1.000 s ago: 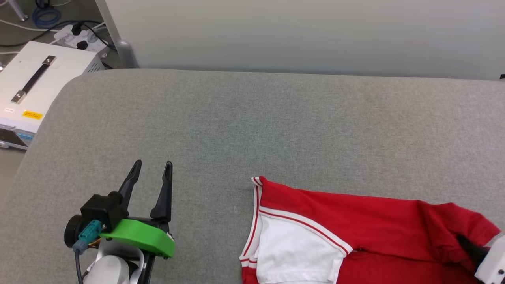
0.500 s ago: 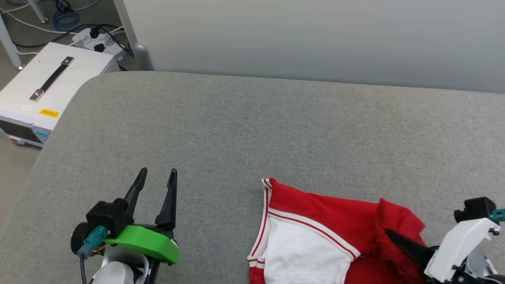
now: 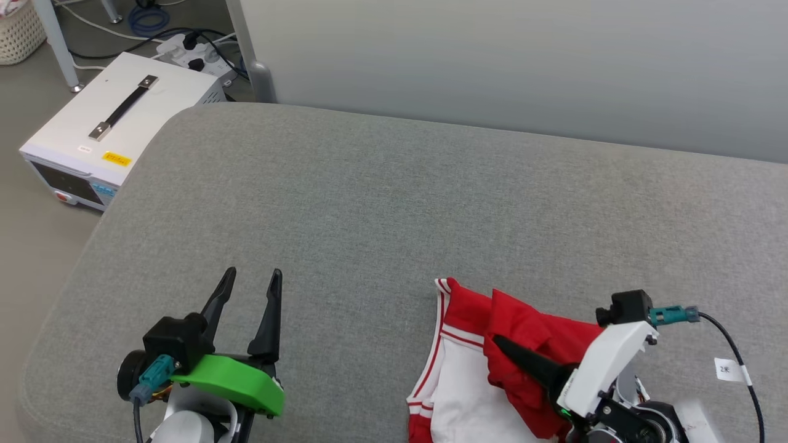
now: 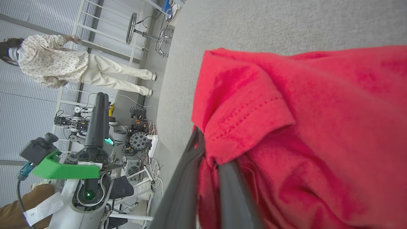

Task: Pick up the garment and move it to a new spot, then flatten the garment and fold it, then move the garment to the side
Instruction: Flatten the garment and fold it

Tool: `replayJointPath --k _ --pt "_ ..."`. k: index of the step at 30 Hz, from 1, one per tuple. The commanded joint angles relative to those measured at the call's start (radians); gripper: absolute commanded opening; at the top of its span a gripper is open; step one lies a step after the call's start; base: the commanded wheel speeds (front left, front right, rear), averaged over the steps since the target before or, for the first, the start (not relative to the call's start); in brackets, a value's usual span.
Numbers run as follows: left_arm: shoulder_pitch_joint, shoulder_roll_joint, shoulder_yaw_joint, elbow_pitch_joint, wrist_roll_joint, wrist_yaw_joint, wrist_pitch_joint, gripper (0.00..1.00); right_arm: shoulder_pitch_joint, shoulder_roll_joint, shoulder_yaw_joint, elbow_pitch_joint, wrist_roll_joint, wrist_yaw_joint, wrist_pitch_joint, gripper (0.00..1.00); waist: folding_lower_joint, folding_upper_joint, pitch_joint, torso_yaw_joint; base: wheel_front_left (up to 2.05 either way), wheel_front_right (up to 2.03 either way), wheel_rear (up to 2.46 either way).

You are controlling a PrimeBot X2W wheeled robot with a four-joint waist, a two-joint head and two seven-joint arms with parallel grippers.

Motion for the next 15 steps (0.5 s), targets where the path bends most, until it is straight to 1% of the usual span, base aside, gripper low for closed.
replayJointPath --k 1,5,8,10,15 --pt "0.008 -0.008 -0.001 0.004 0.01 -0.005 -0.006 1.0 -0.029 0.0 0.013 0.017 0.0 0.001 -0.018 0.0 0.0 0.0 0.0 0.012 0.0 0.0 0.0" --pt "0.006 -0.009 -0.004 0.009 0.012 -0.007 -0.006 1.0 -0.072 0.0 0.028 0.106 -0.047 0.001 -0.066 0.0 0.0 0.0 0.002 0.029 0.0 0.0 0.0" --pt "0.001 -0.009 -0.008 0.014 0.013 -0.008 -0.006 1.0 -0.097 0.0 0.036 0.174 -0.061 0.001 -0.087 0.0 0.0 0.0 0.004 0.04 0.0 0.0 0.0" --pt "0.0 -0.008 -0.006 0.016 0.013 -0.009 -0.006 1.0 -0.111 0.0 0.047 0.201 -0.083 0.001 -0.097 1.0 0.0 0.0 0.004 0.044 0.0 0.0 0.0" --pt "0.007 -0.004 0.0 0.023 0.013 -0.01 -0.006 1.0 -0.127 0.0 0.099 0.201 -0.061 0.001 -0.098 1.0 0.0 0.0 -0.001 0.041 0.0 0.0 0.0"
